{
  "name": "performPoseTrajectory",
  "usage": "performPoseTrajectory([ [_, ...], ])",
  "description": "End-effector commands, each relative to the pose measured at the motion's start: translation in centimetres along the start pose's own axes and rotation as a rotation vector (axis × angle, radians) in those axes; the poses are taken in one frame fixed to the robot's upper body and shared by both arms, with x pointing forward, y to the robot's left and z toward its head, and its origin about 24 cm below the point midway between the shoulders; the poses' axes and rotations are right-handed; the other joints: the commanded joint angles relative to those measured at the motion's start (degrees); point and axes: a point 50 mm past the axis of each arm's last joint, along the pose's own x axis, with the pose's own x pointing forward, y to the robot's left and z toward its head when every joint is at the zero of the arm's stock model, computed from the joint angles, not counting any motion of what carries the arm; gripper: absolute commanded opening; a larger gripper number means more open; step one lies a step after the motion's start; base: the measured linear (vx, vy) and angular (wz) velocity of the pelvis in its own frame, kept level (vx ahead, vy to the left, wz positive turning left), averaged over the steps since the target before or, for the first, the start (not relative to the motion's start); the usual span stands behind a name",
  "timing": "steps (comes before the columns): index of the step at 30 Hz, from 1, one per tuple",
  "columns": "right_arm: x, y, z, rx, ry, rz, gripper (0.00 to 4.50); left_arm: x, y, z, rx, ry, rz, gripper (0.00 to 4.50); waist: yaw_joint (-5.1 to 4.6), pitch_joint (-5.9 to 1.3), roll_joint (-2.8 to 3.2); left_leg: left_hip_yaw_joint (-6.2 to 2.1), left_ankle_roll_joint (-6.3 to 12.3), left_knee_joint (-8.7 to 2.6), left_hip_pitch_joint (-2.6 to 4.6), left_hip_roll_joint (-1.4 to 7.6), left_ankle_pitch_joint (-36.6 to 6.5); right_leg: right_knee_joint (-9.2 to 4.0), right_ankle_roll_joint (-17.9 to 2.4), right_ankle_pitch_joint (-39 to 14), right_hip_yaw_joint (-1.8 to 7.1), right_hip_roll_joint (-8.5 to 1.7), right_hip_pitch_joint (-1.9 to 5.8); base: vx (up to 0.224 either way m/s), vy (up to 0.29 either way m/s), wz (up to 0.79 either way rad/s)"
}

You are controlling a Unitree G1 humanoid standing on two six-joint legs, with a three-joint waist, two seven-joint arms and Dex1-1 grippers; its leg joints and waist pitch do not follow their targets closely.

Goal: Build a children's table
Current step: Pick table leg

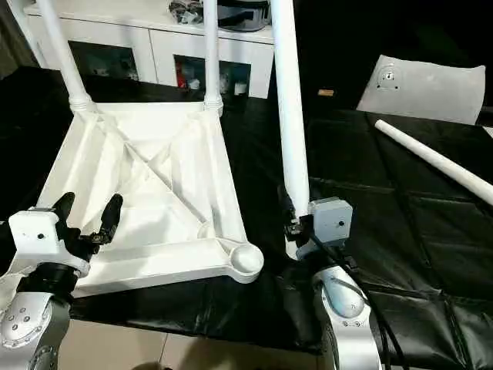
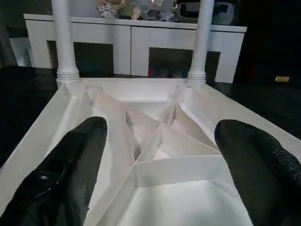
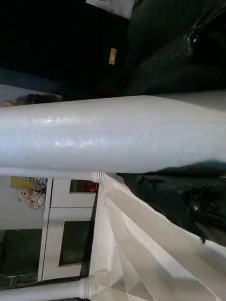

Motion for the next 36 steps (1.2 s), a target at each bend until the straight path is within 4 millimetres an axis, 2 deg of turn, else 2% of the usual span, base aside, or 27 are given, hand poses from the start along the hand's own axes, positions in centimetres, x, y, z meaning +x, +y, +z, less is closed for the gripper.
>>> performPoseTrajectory([
  [1,0.17,-0.09,0.11,0.003,-0.002,0.0,1.85,0.15,-0.06,0.11,0.0,-0.011,-0.003,4.09,0.02,-2.48,0.55,-1.01,0.13,-4.76,0.82,1.78,-26.25,-4.84,-1.94,-25.78,2.13,-2.69,1.23,0.0,0.0,0.0],
  [36,0.17,-0.09,0.11,0.003,-0.002,0.0,1.85,0.15,-0.06,0.11,0.0,-0.011,-0.003,4.09,0.01,-2.49,0.54,-1.0,0.14,-4.76,0.8,1.78,-26.18,-4.82,-1.98,-25.59,2.13,-2.68,1.24,0.0,0.0,0.0],
])
